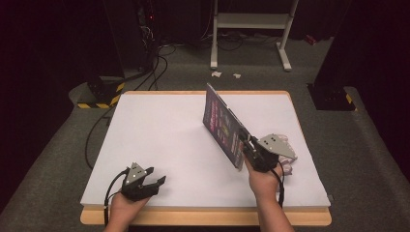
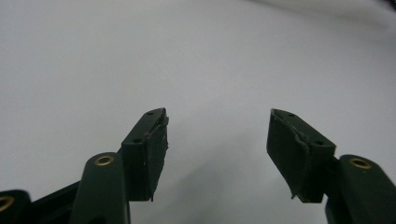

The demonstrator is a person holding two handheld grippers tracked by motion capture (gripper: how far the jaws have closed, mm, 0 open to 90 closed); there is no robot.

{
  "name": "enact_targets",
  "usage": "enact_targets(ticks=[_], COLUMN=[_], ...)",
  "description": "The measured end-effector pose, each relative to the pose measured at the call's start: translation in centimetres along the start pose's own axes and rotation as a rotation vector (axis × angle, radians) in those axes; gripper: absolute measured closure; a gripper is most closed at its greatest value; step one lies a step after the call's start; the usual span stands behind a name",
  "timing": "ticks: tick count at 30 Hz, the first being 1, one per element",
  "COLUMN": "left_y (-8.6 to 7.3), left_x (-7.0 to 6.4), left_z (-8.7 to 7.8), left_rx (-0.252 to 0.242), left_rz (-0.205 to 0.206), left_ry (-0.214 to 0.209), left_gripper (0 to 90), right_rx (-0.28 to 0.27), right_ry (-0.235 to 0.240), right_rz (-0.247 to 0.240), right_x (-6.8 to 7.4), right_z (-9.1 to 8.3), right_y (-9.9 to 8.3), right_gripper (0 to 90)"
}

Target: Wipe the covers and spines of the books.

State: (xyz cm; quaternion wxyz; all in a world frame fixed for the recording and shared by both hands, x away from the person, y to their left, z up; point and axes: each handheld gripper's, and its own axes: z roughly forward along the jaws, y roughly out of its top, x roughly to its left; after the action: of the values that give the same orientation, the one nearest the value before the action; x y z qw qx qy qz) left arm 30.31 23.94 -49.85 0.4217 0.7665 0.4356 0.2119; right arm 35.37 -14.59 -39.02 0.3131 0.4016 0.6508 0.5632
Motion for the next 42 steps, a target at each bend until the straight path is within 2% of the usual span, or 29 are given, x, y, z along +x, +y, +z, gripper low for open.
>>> enact_targets(ticks=[10,12,13,15,16,17,18,20,26,32,42], left_y=[0.0,0.0,0.0,0.1,0.1,0.1,0.1,0.1,0.1,0.1,0.1], left_x=[0.0,0.2,0.2,0.4,0.4,0.5,0.5,0.7,0.8,0.6,0.8], left_z=[0.0,0.0,0.0,-0.1,-0.1,-0.1,-0.2,-0.2,-0.2,-0.1,-0.2], left_rx=[-0.003,-0.005,-0.005,-0.008,-0.010,-0.011,-0.012,-0.014,-0.010,-0.006,-0.010], left_rz=[0.000,-0.004,-0.004,-0.010,-0.009,-0.010,-0.009,-0.014,-0.016,-0.011,-0.010], left_ry=[0.004,0.004,0.004,0.001,0.001,0.004,0.003,0.004,0.003,0.000,0.000], left_gripper=[38.4,38.4,38.4,38.4,38.4,38.4,38.4,38.4,38.4,38.4,38.4], right_rx=[-0.036,-0.024,-0.024,-0.004,0.014,0.014,0.016,0.019,0.052,0.085,0.136], right_ry=[-0.102,-0.140,-0.140,-0.156,-0.143,-0.143,-0.113,-0.102,-0.012,0.031,0.086], right_rz=[-0.019,-0.058,-0.058,-0.094,-0.114,-0.114,-0.116,-0.110,-0.125,-0.144,-0.138], right_x=[-1.5,-1.3,-1.3,-0.7,-0.1,-0.1,0.6,0.9,3.4,4.8,6.4], right_z=[-1.1,-0.8,-0.8,-0.3,0.3,0.3,0.7,0.8,2.1,3.0,4.0], right_y=[0.5,0.3,0.3,-0.1,-0.5,-0.5,-0.6,-0.6,-1.4,-2.2,-3.3], right_gripper=[84.7,84.6,84.6,84.6,84.6,84.6,84.6,84.6,84.6,84.5,84.4])
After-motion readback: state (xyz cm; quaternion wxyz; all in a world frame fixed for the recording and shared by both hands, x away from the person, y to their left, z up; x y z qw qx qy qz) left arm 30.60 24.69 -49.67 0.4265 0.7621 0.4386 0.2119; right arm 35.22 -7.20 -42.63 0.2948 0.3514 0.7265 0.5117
